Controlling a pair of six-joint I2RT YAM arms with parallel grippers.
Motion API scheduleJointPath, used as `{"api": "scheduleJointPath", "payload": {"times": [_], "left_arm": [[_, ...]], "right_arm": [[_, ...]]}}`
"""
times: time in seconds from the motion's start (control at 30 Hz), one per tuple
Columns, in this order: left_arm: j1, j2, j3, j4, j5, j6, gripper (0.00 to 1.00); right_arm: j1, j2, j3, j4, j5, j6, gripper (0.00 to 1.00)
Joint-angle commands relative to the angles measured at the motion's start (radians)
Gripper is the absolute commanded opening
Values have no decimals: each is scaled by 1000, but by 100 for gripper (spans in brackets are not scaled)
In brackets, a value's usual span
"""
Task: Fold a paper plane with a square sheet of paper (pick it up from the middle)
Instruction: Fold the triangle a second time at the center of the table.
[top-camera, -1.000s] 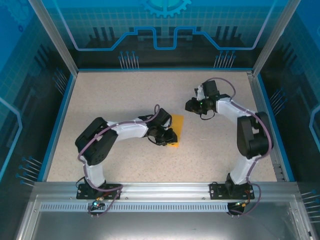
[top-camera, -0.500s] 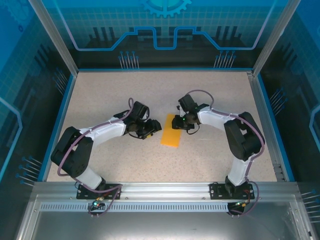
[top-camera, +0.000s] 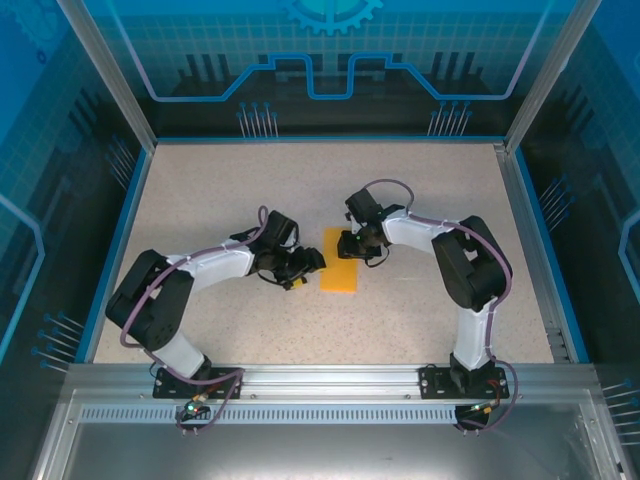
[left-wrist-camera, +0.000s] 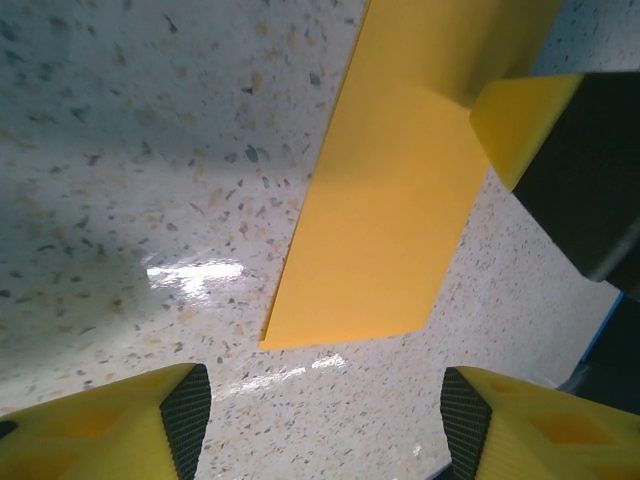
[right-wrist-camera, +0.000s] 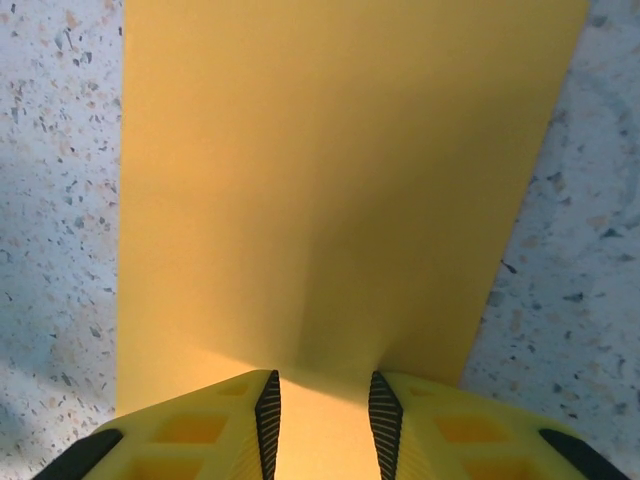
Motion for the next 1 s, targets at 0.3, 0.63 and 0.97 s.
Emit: {"api": "scheduleJointPath", "payload": {"times": [0.3, 0.63, 0.97], "left_arm": [[-28, 98, 36, 8, 84, -31, 66], [-57, 145, 76, 20, 90, -45, 65], [-63, 169, 110, -9, 69, -38, 66]], "right_arm": [[-53, 48, -67, 42, -108, 77, 32], [-64, 51, -78, 53, -118, 82, 30], [-64, 49, -80, 53, -117, 80, 30]]}}
